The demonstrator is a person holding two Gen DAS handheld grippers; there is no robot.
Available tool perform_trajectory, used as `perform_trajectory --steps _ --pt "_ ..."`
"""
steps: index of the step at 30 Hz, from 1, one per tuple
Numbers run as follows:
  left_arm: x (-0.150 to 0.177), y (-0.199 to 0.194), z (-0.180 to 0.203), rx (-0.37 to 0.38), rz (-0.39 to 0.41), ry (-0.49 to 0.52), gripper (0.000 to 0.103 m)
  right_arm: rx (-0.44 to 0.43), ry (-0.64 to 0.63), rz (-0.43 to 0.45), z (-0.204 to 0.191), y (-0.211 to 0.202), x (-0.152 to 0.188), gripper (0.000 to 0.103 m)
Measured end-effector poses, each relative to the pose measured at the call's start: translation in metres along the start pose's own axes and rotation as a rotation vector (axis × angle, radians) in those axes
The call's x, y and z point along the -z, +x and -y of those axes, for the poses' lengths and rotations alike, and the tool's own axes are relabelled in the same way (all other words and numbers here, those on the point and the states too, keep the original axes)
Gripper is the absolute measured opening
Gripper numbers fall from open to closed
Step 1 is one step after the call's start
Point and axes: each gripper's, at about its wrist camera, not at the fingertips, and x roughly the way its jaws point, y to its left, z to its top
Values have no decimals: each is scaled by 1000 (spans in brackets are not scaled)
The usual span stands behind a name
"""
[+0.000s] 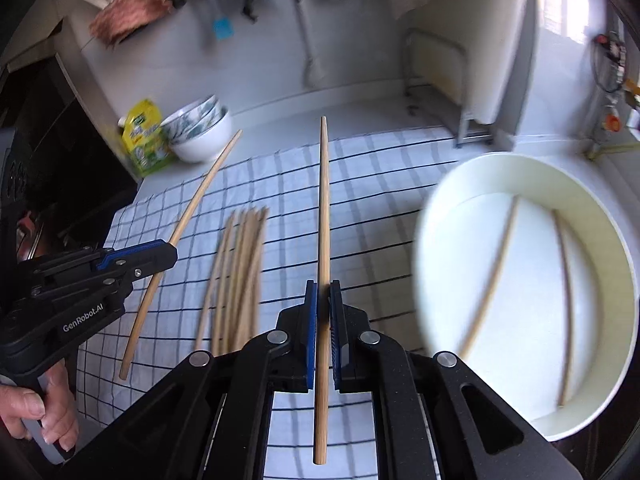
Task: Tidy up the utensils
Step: 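Close the right gripper on another chopstick while the left gripper grasps one too, then carry the chopstick in the right gripper over the basin while the left gripper carries its own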
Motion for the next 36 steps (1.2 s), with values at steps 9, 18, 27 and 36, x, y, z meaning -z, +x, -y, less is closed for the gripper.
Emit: perform_trajectory --steps 9,18,27,36 --pt "-47 27 126 156 14 135 7 148 157 51 124 -45 11 6" --pt "-66 79 218 203 -34 225 7 204 235 -6 196 -31 21 6" --pt "-60 134 242 165 -134 247 7 171 254 -75 219 6 29 6" --pt "-57 148 237 130 -173 226 24 150 272 -97 230 15 30 6"
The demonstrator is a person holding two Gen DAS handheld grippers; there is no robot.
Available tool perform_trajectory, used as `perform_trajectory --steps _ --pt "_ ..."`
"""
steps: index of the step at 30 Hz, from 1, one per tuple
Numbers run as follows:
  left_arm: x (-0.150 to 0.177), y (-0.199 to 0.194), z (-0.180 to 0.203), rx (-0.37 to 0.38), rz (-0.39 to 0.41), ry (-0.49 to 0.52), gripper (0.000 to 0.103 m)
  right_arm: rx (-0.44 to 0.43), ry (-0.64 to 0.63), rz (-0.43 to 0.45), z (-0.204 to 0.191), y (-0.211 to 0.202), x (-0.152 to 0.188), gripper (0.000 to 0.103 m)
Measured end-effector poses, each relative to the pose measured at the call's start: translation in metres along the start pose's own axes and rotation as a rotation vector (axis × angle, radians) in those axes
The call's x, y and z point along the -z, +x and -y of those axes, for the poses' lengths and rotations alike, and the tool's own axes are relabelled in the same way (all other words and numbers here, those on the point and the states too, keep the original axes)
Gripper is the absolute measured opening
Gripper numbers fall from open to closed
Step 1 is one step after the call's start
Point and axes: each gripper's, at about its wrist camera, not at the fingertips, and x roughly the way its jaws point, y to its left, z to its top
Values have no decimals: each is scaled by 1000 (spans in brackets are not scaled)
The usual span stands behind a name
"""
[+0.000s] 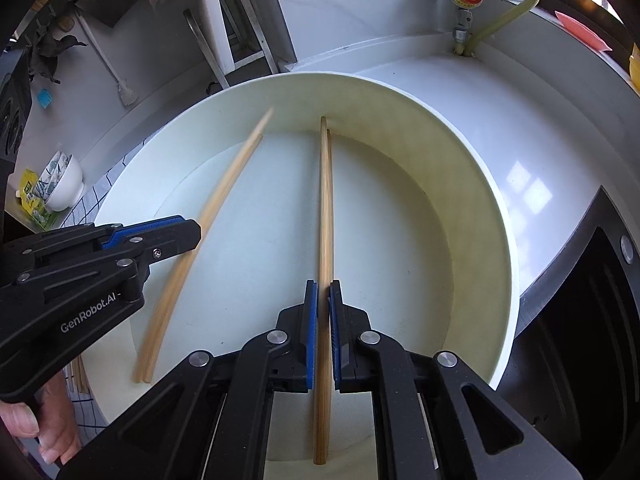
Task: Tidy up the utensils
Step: 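Carry the chopstick in the right gripper over the basin while the left gripper carries its own, then open the right gripper over the basin while the left gripper releases its chopstick, then move both open grippers back over the remaining chopstick pile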
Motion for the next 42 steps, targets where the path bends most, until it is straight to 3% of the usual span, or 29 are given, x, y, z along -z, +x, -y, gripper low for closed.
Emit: perform_trajectory --steps 1,3,9,29,42 --pt "0 -2 -2 -4 6 -6 28 -1 7 9 1 -3 0 7" --pt "1 -6 -4 -17 17 -15 36 9 11 26 1 -7 0 18" --pt "5 -23 -15 -31 39 -41 42 15 0 55 -1 -21 2 19" --pt "41 -112 -55 -81 146 -88 47 -5 -62 117 -53 -71 22 26" --pt "84 -148 -130 -149 167 -196 49 -62 -207 122 -143 -75 25 32"
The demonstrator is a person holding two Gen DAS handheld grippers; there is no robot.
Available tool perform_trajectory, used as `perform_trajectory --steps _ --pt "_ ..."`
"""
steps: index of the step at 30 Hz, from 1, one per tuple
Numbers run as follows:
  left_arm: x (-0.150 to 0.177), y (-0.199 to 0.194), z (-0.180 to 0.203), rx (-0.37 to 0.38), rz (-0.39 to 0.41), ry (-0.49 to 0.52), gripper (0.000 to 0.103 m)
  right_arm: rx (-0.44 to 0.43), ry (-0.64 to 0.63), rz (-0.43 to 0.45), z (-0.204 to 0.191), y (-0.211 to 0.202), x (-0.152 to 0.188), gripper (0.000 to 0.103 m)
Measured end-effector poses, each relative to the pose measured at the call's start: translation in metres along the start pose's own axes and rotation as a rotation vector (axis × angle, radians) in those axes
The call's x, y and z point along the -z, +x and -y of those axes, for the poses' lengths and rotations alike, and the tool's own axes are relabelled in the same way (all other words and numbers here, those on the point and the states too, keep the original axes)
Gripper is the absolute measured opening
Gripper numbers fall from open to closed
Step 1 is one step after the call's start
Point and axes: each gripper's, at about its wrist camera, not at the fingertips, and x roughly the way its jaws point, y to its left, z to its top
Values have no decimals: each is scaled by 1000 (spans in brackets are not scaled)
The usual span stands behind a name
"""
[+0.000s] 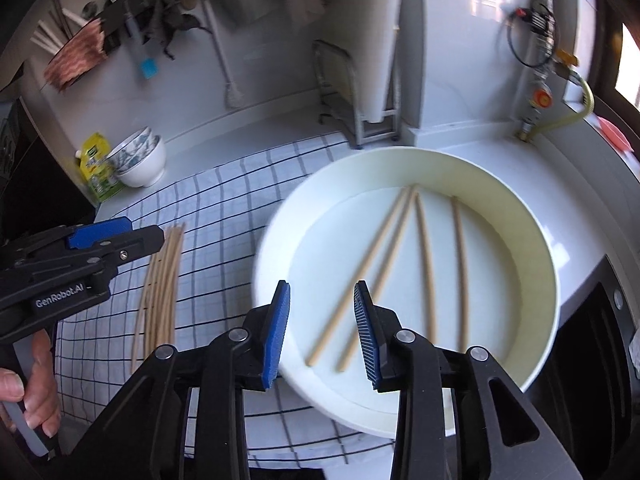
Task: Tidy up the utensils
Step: 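Move both open grippers back over the remaining chopstick pile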
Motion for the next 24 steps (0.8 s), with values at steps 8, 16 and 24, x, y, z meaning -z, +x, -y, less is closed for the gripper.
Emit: perform_trajectory --steps 8,16,24 --pt "24 -7 -73 -56 -21 -109 50 -45 -93 -37 -60 19 -4 34" --pt "56 -1 -136 -120 -55 -207 53 -88 -165 -100 -111 49 5 38" --pt "90 23 -170 -143 -123 -259 53 -93 -200 -169 -143 89 23 38"
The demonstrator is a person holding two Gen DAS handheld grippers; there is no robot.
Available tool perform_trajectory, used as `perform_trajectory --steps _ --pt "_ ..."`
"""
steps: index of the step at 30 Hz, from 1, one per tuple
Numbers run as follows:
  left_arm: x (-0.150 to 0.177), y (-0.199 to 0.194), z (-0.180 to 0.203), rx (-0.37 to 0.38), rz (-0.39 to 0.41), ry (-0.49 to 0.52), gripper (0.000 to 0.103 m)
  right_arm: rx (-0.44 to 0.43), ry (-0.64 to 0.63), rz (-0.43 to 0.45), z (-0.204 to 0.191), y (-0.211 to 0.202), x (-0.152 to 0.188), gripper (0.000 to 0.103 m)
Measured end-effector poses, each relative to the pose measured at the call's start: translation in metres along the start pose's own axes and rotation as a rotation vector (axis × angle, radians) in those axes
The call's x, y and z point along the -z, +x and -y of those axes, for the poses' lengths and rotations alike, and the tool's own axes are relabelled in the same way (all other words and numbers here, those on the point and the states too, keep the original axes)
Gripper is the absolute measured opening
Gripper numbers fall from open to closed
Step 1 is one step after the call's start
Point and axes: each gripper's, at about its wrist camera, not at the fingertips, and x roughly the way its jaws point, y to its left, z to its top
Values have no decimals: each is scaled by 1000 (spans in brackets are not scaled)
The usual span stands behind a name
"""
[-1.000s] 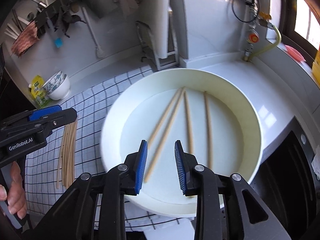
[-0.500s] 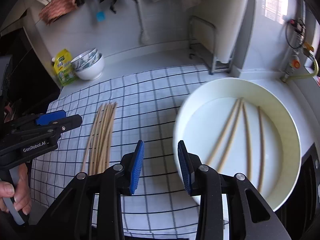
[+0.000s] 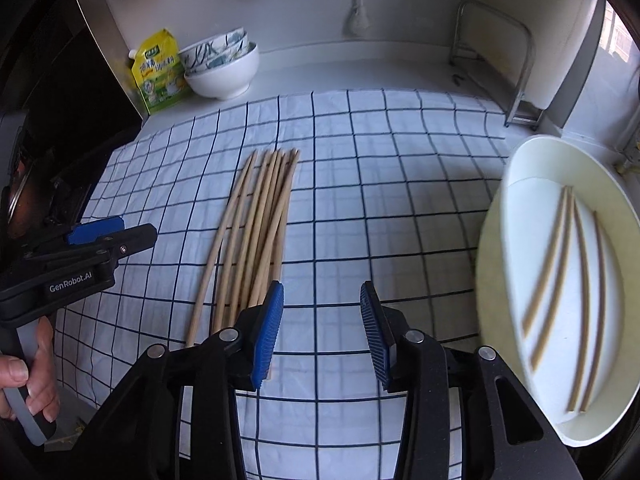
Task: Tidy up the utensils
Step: 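Move both open grippers back over the remaining chopstick pile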
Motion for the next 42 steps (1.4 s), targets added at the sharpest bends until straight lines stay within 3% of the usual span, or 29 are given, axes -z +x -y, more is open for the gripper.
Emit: perform_trajectory --steps 11,29,42 --pt "12 27 -9 23 -31 17 58 26 3 -38 -13 44 10 44" --pt "21 43 -8 51 -52 37 62 90 -81 -53 -32 64 14 44" --pt "24 52 14 60 -62 65 65 142 -9 -43 1 62 15 44"
